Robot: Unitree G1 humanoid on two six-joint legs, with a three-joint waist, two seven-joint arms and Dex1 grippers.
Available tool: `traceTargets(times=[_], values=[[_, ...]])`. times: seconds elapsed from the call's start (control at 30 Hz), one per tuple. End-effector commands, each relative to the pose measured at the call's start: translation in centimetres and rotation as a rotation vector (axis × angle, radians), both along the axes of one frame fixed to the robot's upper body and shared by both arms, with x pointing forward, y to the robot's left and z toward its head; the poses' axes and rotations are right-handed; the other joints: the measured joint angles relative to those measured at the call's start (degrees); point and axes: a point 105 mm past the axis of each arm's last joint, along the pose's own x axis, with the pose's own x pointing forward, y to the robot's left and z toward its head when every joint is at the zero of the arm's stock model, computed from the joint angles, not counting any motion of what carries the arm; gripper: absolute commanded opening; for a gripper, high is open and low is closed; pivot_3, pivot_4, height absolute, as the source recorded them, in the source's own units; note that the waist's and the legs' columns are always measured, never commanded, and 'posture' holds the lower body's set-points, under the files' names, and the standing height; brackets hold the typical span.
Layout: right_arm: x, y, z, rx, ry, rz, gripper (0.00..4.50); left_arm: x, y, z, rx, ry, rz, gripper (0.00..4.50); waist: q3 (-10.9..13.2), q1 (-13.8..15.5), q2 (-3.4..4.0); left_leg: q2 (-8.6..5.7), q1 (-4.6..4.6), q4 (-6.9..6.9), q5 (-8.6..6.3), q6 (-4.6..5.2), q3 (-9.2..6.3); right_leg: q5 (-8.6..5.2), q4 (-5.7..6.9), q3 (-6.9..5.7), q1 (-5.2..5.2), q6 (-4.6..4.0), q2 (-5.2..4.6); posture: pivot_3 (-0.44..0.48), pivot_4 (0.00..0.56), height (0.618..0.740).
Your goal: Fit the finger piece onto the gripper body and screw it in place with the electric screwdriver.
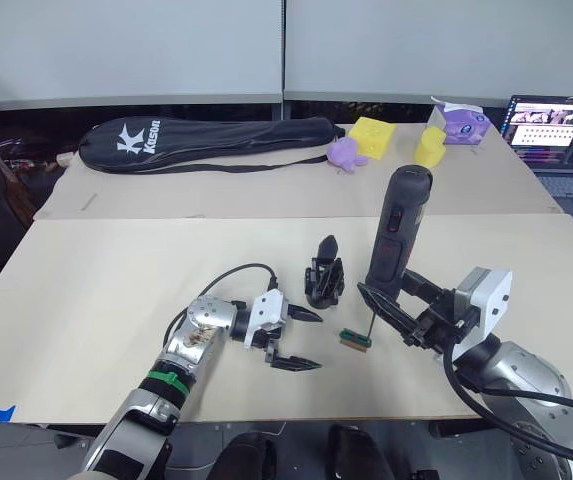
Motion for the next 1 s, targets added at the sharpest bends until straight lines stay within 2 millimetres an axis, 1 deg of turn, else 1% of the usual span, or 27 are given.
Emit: traceTargets(times=[0.03,0.73,1.0], values=[[-0.9,0.4,2.3,0.012,-0.100,0.024,1.93,0.0,-0.5,0.9,-0.025,-0.017,-0.010,4.50,0.0,0.0,0.00,0.00,0.00,0.00,0.00,0.00,0.00,0.00,0.00,0.00,0.00,0.00,0.00,0.000,0.150,0.723],[-0.9,0.4,1.7,0.010,-0.084,0.023,1.93,-0.1,-0.9,2.1,-0.033,-0.019,-0.007,4.50,0.0,-0.1,0.00,0.01,0.00,0.00,0.00,0.01,0.00,0.00,0.00,0.00,-0.02,0.00,0.01,0.000,0.150,0.723],[-0.9,0.4,1.6,0.012,-0.084,0.025,1.93,-0.2,-1.1,2.8,-0.034,-0.023,-0.008,4.50,0.0,-0.1,0.00,0.01,0.00,0.00,0.00,0.00,0.00,0.00,0.00,0.00,-0.02,0.00,0.01,0.000,0.150,0.723]])
